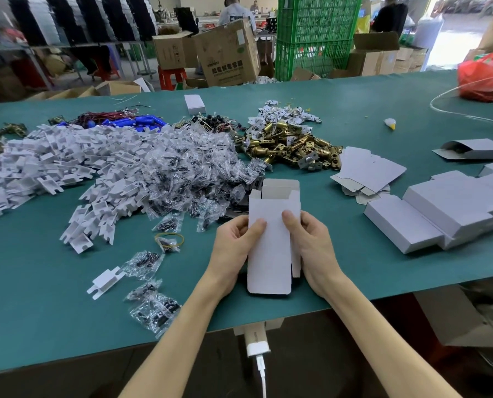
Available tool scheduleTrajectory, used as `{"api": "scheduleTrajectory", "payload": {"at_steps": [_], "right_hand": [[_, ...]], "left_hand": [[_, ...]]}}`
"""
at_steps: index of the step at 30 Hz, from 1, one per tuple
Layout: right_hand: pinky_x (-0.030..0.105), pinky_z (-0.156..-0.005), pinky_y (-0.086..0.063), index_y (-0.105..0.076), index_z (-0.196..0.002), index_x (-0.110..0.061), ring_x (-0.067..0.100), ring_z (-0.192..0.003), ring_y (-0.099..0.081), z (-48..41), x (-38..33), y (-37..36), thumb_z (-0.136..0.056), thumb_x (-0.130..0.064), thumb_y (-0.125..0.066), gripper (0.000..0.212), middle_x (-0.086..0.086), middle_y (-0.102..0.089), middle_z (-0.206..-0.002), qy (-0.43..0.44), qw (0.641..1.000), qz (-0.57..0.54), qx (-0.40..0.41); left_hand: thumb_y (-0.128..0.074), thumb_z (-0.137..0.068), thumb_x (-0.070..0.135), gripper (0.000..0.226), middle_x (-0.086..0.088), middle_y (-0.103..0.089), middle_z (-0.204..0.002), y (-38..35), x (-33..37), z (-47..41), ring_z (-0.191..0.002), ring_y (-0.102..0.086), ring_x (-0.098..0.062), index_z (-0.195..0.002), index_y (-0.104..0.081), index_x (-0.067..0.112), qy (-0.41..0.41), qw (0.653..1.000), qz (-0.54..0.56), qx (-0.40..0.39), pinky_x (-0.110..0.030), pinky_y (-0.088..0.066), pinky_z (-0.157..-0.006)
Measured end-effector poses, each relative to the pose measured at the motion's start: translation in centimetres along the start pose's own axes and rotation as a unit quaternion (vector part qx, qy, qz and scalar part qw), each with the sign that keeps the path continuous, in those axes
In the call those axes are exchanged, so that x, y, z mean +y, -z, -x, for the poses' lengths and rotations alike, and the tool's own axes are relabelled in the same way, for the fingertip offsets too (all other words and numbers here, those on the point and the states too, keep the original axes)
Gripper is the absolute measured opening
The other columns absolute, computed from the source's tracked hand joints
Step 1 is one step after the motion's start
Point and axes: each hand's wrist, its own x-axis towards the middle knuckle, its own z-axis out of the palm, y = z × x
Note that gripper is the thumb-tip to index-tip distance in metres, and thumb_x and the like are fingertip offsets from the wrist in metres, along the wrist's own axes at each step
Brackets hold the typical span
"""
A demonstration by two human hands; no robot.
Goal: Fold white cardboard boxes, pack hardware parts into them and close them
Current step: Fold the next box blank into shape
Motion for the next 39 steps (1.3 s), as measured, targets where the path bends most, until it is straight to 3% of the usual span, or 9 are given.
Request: {"api": "scheduleTrajectory", "payload": {"at_steps": [7, 12, 20, 22, 24, 27, 32, 35, 39], "right_hand": [[0.059, -0.09, -0.056, -0.066, -0.114, -0.002, 0.032, -0.097, -0.07, -0.3, 0.5, 0.3, -0.098, -0.023, -0.065, 0.026, 0.019, -0.073, -0.111, 0.011, 1.0, 0.013, -0.001], [0.037, -0.086, -0.061, -0.068, -0.121, -0.005, 0.026, -0.102, -0.073, -0.3, 0.8, 0.6, -0.098, -0.011, -0.064, 0.024, 0.011, -0.075, -0.115, 0.016, 0.998, 0.011, -0.056], [0.037, -0.08, -0.062, -0.067, -0.121, -0.007, 0.027, -0.099, -0.074, -0.5, 1.0, 0.8, -0.099, -0.006, -0.062, 0.023, 0.007, -0.077, -0.109, 0.037, 0.999, -0.006, 0.021], [0.036, -0.077, -0.062, -0.062, -0.127, -0.011, 0.028, -0.098, -0.075, -0.5, 1.0, 0.7, -0.098, -0.009, -0.065, 0.03, 0.008, -0.078, -0.108, 0.036, 0.999, -0.009, 0.02], [0.04, -0.081, -0.062, -0.049, -0.142, -0.02, 0.028, -0.104, -0.073, -0.5, 0.9, 0.7, -0.095, -0.016, -0.07, 0.052, 0.007, -0.076, -0.113, 0.041, 0.999, -0.01, 0.012], [0.041, -0.085, -0.061, -0.038, -0.152, -0.036, 0.021, -0.112, -0.07, -0.5, 0.8, 0.6, -0.089, -0.023, -0.078, 0.076, 0.001, -0.072, -0.122, 0.056, 0.998, 0.002, 0.005], [0.046, -0.083, -0.062, -0.05, -0.145, -0.036, 0.026, -0.107, -0.071, -0.3, 0.5, 0.3, -0.093, -0.023, -0.075, 0.059, 0.004, -0.071, -0.122, 0.043, 0.999, 0.0, -0.008], [0.045, -0.083, -0.061, -0.049, -0.145, -0.033, 0.03, -0.105, -0.072, -0.1, 0.2, 0.2, -0.094, -0.028, -0.07, 0.056, 0.008, -0.073, -0.115, 0.033, 0.998, -0.003, -0.049], [0.043, -0.082, -0.061, -0.051, -0.144, -0.032, 0.031, -0.103, -0.072, 0.1, 0.1, 0.1, -0.095, -0.027, -0.068, 0.052, 0.01, -0.075, -0.114, 0.039, 0.998, -0.004, -0.058]], "left_hand": [[-0.062, -0.102, 0.011, 0.018, -0.014, -0.079, -0.109, -0.1, 0.1, 0.1, -0.093, -0.076, -0.023, -0.116, -0.07, 0.003, 0.0, 1.0, -0.003, 0.004, -0.032, -0.062, -0.076], [-0.062, -0.102, 0.01, 0.023, -0.021, -0.077, -0.11, 0.1, 0.3, 0.0, -0.095, -0.074, -0.035, -0.12, -0.066, -0.004, 0.011, 0.998, 0.025, 0.056, -0.051, -0.061, -0.086], [-0.069, -0.095, 0.008, 0.033, -0.014, -0.077, -0.116, 0.0, 0.4, 0.4, -0.1, -0.075, -0.025, -0.127, -0.063, 0.001, -0.006, 1.0, 0.002, -0.02, -0.035, -0.062, -0.081], [-0.067, -0.097, 0.004, 0.034, -0.016, -0.076, -0.116, 0.0, 0.4, 0.4, -0.1, -0.075, -0.026, -0.13, -0.061, 0.001, -0.016, 1.0, -0.011, -0.02, -0.037, -0.063, -0.082], [-0.065, -0.098, 0.002, 0.034, -0.018, -0.076, -0.115, 0.0, 0.5, 0.4, -0.1, -0.075, -0.029, -0.131, -0.061, 0.001, -0.02, 1.0, -0.017, -0.011, -0.042, -0.063, -0.084], [-0.065, -0.098, 0.003, 0.036, -0.014, -0.076, -0.118, -0.2, 0.6, 0.5, -0.104, -0.074, -0.029, -0.134, -0.062, 0.007, -0.022, 0.999, -0.023, -0.015, -0.047, -0.061, -0.089], [-0.066, -0.102, 0.02, 0.049, -0.001, -0.069, -0.135, -0.8, 1.3, 0.8, -0.121, -0.067, -0.03, -0.149, -0.052, 0.027, -0.037, 0.999, -0.014, -0.037, -0.05, -0.059, -0.095], [-0.063, -0.1, 0.031, 0.048, -0.003, -0.07, -0.133, -0.7, 1.5, 0.8, -0.117, -0.068, -0.031, -0.147, -0.053, 0.032, -0.033, 0.999, 0.008, -0.022, -0.054, -0.059, -0.095], [-0.056, -0.107, 0.027, 0.046, 0.005, -0.069, -0.135, -0.8, 1.6, 1.0, -0.116, -0.07, -0.028, -0.148, -0.046, 0.045, -0.038, 0.999, -0.001, -0.036, -0.047, -0.061, -0.091]]}}
